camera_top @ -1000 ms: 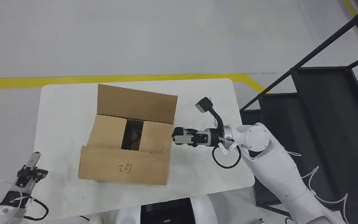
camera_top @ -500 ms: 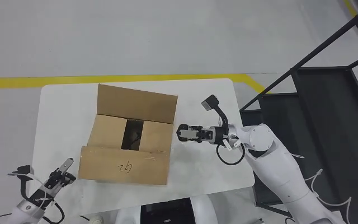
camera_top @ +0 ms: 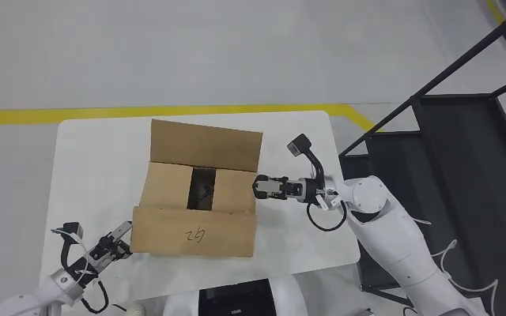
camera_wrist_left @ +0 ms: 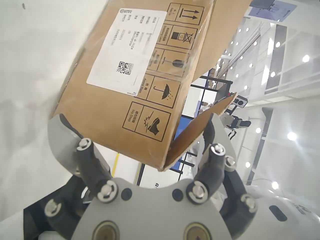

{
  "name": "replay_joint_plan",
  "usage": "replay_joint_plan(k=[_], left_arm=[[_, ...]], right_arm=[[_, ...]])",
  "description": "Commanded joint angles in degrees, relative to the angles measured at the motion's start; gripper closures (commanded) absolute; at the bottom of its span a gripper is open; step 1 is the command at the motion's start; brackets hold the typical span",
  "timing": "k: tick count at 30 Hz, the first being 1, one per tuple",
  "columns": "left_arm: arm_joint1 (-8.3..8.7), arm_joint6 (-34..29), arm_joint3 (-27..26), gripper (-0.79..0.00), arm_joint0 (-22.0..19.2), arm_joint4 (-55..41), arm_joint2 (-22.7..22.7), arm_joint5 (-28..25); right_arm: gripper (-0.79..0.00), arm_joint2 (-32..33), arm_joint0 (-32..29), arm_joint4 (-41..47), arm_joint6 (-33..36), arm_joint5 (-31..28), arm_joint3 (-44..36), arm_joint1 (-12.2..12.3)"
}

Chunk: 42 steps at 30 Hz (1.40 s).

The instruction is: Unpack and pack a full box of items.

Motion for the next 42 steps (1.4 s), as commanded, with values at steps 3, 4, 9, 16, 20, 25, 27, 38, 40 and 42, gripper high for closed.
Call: replay_joint_plan(k=[3, 4, 9, 16, 20, 25, 27, 38, 40, 42], left_arm=[[0.09, 1.39, 0.37, -0.785, -2.09, 0.26, 2.47, 0.57], [0.12, 1.69, 0.5, -0.785, -2.64, 0.32, 3.01, 0.8], [0.41, 1.32, 1.06, -0.785, -5.19, 1.68, 5.74, 1.85], [0.71, 4.88, 2.14, -0.785, -7.33, 2.03, 6.43, 1.88], [0.84, 8.52, 2.16, -0.785, -5.96, -1.04, 2.77, 0.3], [0.97, 9.95, 1.25, -0.785, -2.65, -5.16, -1.65, -1.84], [1.02, 10.23, 1.02, -0.785, -1.78, -5.74, -2.54, -2.28], [1.2, 13.54, 0.86, -0.785, -2.79, -4.02, -1.18, -2.13], [1.18, 14.12, 1.12, -0.785, -3.5, -3.59, 0.09, -1.81], [1.21, 14.43, 1.45, -0.785, -4.13, -2.73, 1.13, -1.57]], right_arm=[[-0.785, 0.51, 0.24, 0.4, -0.54, 0.23, 1.06, 0.01], [-0.785, 0.67, 0.29, 0.57, -0.69, 0.26, 1.38, 0.02], [-0.785, 1.87, 0.47, 0.96, -1.15, 0.52, 2.81, 0.13], [-0.785, 3.96, -0.28, -0.19, -1.32, 1.73, 3.69, 0.53], [-0.785, 5.32, -1.83, -3.92, -1.62, 3.03, 3.07, 0.97], [-0.785, 6.98, -4.46, -10.05, -3.84, 6.7, 2.63, 1.54], [-0.785, 6.89, -5.07, -11.73, -2.34, 9.2, 2.82, 1.77], [-0.785, 0.94, -4.39, -14.44, 3.93, 12.86, 5.51, 1.61], [-0.785, -0.08, -3.6, -12.97, 3.73, 12.45, 5.93, 1.35], [-0.785, -0.99, -2.44, -11.63, 3.35, 12.51, 6.45, 1.07]])
